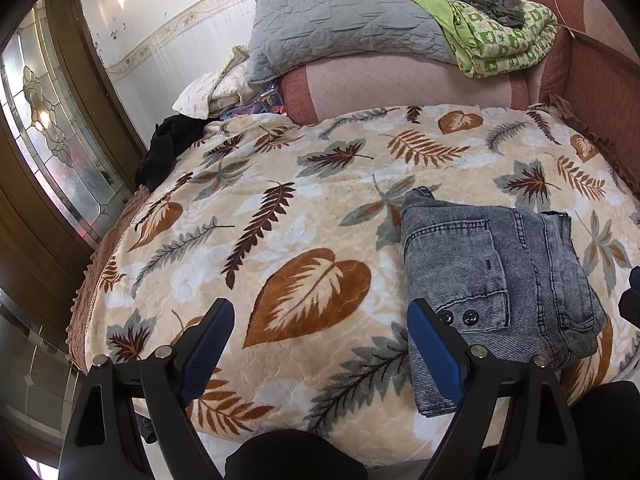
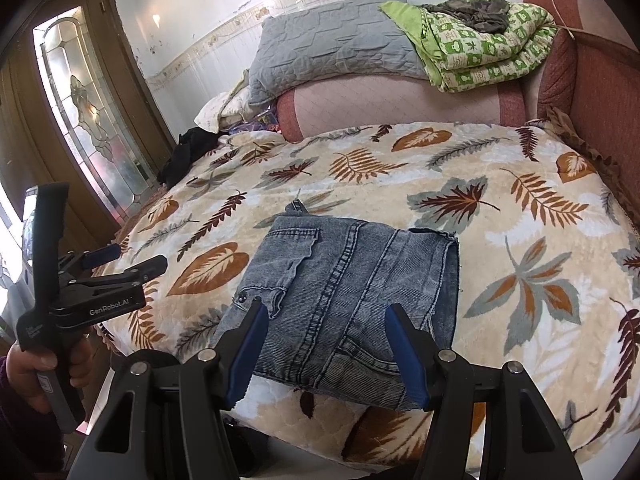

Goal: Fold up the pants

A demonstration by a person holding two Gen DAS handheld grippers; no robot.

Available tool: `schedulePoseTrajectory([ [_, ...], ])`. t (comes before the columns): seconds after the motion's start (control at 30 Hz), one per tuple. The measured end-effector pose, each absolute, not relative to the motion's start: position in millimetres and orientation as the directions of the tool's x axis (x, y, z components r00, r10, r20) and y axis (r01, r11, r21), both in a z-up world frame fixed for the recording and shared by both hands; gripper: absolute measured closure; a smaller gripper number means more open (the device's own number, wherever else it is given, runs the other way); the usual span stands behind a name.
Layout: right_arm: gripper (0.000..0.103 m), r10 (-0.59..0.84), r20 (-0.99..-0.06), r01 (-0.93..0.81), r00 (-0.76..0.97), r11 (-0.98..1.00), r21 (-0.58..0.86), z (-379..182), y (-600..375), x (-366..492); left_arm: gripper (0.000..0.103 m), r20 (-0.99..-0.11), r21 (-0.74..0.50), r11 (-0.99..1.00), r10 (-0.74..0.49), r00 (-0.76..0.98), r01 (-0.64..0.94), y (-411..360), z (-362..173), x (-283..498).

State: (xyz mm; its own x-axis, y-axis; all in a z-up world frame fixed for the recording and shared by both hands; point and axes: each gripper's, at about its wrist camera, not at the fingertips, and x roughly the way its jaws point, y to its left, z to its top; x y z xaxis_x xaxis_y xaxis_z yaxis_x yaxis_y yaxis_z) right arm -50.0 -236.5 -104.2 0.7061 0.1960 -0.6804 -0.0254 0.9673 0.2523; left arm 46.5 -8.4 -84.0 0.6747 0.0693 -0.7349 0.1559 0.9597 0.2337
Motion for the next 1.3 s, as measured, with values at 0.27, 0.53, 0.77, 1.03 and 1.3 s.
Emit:
schedulePoseTrajectory([
  [0.27, 0.039, 0.176, -0.726, 0.05, 0.664, 0.959, 0.279, -128.0, -263.5, -40.2, 0.014, -0.818, 0.137, 0.964, -0.02, 0.574, 0.229, 1.6, -115.9, 74.6],
  [0.53, 0.039, 0.136, -0.763, 0.099, 0.631, 0.962, 0.254, -140.3, -280.8, -31.8, 0.015, -0.845, 0.104, 0.969, -0.033, 0.533, 0.224, 4.0, -128.3, 84.7],
  [0.77, 0.039, 0.136, -0.78, 0.081, 0.611, 0.969, 0.233, -145.3, -274.5, -29.3, 0.015, -0.86, 0.096, 0.963, -0.048, 0.508, 0.253, -7.8, -132.8, 80.8],
  [1.03, 0.038, 0.143, -0.778, 0.103, 0.612, 0.961, 0.258, -146.6, -282.8, -33.7, 0.015, -0.861, 0.093, 0.958, -0.059, 0.505, 0.27, -13.8, -130.4, 76.8],
  [1.3, 0.038, 0.098, -0.785, 0.102, 0.611, 0.974, 0.201, -140.4, -275.8, -34.1, 0.015, -0.862, 0.093, 0.948, -0.076, 0.5, 0.305, -25.5, -128.9, 67.3],
])
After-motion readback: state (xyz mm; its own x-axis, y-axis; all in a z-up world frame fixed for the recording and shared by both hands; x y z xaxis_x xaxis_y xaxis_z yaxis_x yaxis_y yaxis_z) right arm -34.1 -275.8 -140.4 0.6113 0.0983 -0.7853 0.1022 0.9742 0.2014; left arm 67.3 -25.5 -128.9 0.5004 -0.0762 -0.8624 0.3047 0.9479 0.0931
